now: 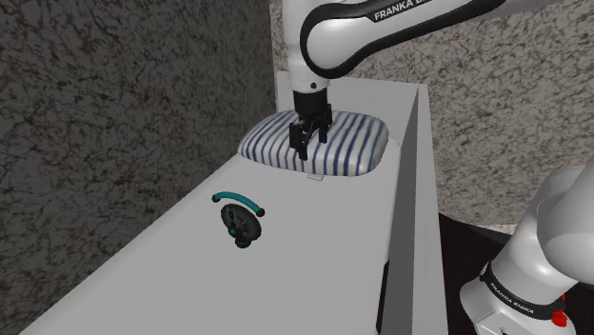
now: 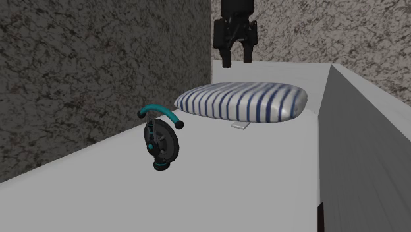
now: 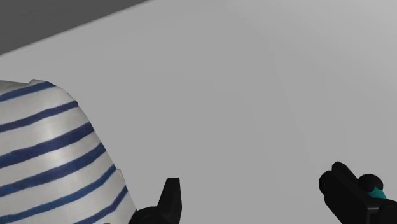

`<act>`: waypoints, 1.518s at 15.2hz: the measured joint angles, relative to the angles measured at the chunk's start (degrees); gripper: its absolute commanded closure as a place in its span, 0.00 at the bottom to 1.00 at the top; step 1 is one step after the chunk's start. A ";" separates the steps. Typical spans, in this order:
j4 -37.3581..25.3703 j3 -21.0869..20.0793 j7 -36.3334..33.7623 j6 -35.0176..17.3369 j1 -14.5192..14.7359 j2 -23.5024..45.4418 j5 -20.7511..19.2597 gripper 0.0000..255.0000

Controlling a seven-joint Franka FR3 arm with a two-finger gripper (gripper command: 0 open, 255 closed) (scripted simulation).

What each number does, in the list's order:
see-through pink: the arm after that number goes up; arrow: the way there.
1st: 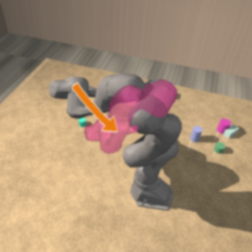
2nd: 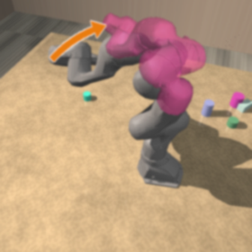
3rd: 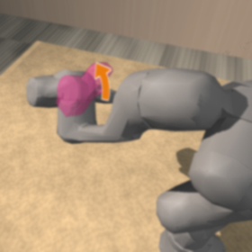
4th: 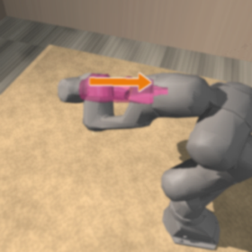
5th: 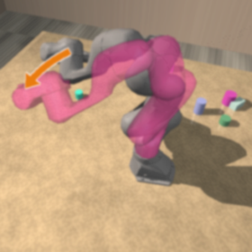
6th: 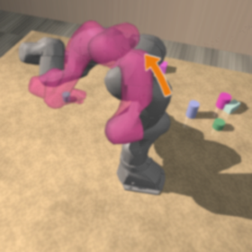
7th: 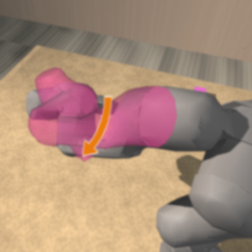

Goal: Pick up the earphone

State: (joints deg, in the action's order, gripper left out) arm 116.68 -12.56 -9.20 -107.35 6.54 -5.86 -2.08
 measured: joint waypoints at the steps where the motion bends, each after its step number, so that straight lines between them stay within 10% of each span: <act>1: -1.53 -0.48 -0.19 -0.29 0.39 1.89 -0.13 0.00; 16: -28.14 -5.18 -1.82 -1.41 8.34 31.29 -5.16 0.00; 23: -27.76 -5.10 -2.49 -5.08 9.34 34.77 -6.10 0.00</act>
State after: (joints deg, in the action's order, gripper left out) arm 88.92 -17.66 -11.69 -112.43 15.88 28.91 -8.18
